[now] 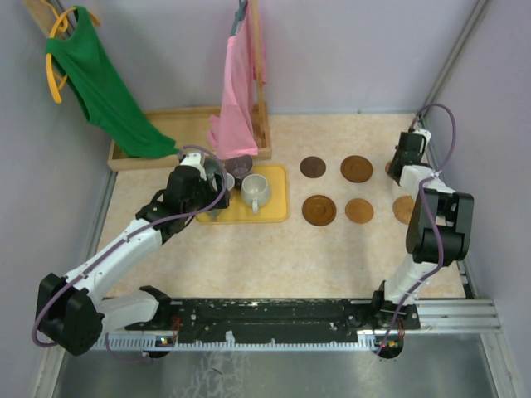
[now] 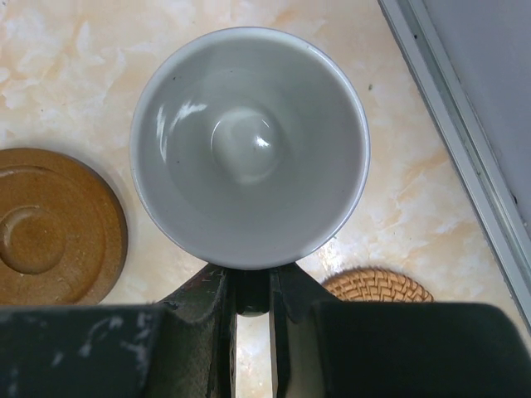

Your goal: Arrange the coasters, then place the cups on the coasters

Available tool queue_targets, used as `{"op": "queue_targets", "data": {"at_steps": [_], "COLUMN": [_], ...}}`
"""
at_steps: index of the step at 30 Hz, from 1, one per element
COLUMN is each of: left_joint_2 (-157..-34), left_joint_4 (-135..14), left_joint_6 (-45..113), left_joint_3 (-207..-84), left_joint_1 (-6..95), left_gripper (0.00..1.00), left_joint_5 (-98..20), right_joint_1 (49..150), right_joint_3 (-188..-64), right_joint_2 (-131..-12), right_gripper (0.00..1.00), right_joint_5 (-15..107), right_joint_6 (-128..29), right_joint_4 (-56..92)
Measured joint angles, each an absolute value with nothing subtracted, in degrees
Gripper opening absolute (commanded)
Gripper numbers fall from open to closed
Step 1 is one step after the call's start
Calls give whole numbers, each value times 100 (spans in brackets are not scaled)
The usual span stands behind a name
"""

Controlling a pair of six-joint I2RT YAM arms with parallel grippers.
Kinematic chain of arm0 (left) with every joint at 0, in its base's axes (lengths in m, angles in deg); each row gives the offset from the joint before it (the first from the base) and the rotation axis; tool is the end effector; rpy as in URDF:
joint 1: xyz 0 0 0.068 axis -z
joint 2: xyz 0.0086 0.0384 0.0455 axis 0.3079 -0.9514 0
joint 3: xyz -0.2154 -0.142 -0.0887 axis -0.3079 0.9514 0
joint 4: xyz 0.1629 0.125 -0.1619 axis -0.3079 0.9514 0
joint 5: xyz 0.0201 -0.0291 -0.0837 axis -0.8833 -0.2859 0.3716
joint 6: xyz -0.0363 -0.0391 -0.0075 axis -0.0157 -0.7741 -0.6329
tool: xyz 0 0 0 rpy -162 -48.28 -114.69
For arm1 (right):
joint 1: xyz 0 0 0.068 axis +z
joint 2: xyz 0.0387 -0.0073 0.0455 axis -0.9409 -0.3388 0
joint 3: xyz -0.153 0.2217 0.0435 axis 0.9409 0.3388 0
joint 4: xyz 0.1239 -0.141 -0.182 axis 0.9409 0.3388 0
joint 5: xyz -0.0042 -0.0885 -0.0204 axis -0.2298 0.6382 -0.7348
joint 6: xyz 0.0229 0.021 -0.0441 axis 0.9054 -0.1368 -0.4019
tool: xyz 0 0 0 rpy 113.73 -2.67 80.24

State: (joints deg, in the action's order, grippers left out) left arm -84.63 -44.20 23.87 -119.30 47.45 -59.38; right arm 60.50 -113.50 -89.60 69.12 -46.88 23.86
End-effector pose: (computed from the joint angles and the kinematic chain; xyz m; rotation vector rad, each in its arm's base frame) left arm 0.2221 -0.1170 0.2706 0.0138 2.1454 -0.2975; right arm 0.3677 -0.0725 0.2052 0.5162 2.2442 -0.3147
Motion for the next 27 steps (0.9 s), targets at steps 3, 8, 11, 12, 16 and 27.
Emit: {"op": "queue_targets", "data": {"at_steps": [3,8,11,12,16,27], "left_joint_2": [-8463,-8463,-8463,-8463,-8463,-8514], "left_joint_4": [-4420,-4420,-4420,-4420,-4420,-4420], "left_joint_6": [2385,2387,2387,2387,2387,2387], "left_joint_3": [-11930,-11930,-11930,-11930,-11930,-11930], "left_joint_1": [4745,4745,4745,4745,4745,4745], "left_gripper": [100,100,100,100,100,100], "left_joint_5": [-5952,-5960,-5963,-5963,-5963,-5963], "right_joint_1": [5976,5714,5611,5598,5593,5593], "right_joint_3": [-11345,-11280,-11271,-11271,-11269,-11120], "right_joint_2": [-8960,-8960,-8960,-8960,-8960,-8960], "right_gripper": [0,0,0,0,0,0], "right_joint_5": [6766,6410,6292,6272,6171,6084], "right_joint_6": [-4740,-4777,-4788,-4799,-4843,-4926], "right_joint_4": [2255,2095,2087,2063,2001,1956]}}
